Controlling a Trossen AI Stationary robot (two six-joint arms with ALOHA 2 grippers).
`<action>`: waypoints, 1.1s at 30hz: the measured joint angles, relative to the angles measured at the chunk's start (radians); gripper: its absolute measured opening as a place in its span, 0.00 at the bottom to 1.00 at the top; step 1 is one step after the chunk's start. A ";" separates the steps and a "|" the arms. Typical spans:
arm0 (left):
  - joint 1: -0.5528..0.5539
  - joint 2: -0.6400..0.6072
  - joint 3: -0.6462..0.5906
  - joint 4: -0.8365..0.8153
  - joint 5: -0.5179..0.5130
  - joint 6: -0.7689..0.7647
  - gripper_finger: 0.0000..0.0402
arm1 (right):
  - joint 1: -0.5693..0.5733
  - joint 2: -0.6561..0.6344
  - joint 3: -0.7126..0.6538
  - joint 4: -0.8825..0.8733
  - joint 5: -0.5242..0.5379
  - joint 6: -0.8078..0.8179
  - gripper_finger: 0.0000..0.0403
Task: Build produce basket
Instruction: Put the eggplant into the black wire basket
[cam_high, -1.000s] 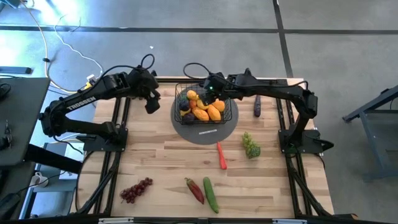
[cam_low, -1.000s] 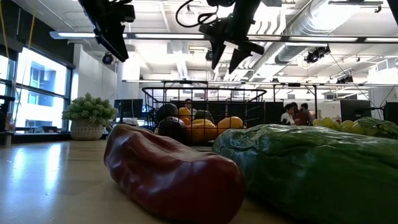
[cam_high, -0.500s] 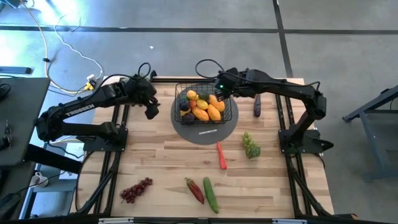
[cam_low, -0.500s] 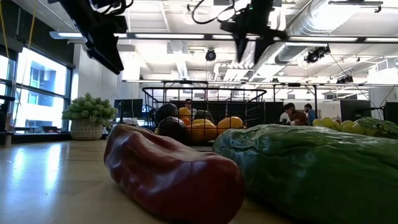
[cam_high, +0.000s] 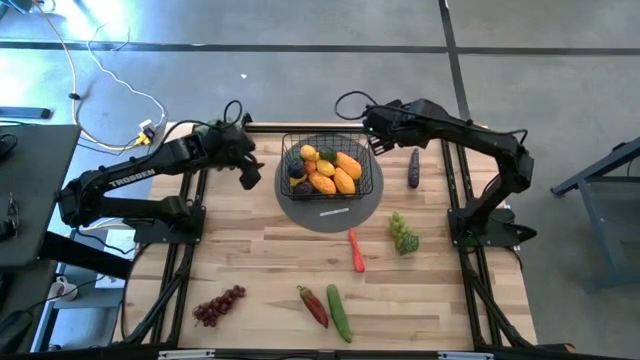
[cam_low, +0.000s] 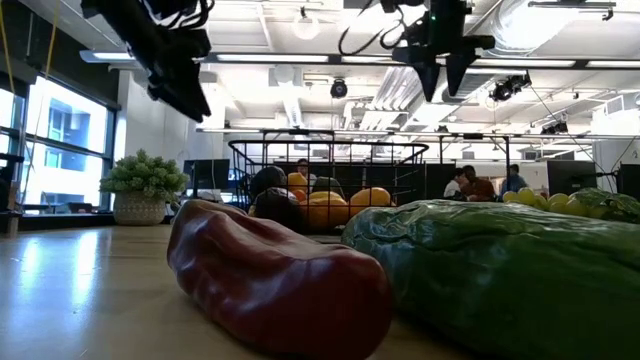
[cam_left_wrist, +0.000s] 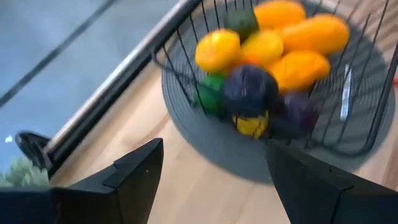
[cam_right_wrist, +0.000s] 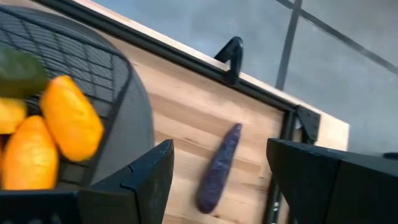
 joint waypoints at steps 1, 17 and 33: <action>0.000 0.000 0.000 0.024 -0.008 -0.001 0.67 | -0.011 0.000 0.000 0.000 0.000 -0.014 0.59; 0.001 0.000 0.000 0.397 -0.227 0.010 0.67 | -0.213 -0.016 -0.001 -0.051 -0.078 -0.361 0.59; 0.002 0.000 0.000 0.479 -0.366 0.040 0.67 | -0.322 -0.249 -0.194 0.030 -0.080 -0.321 0.59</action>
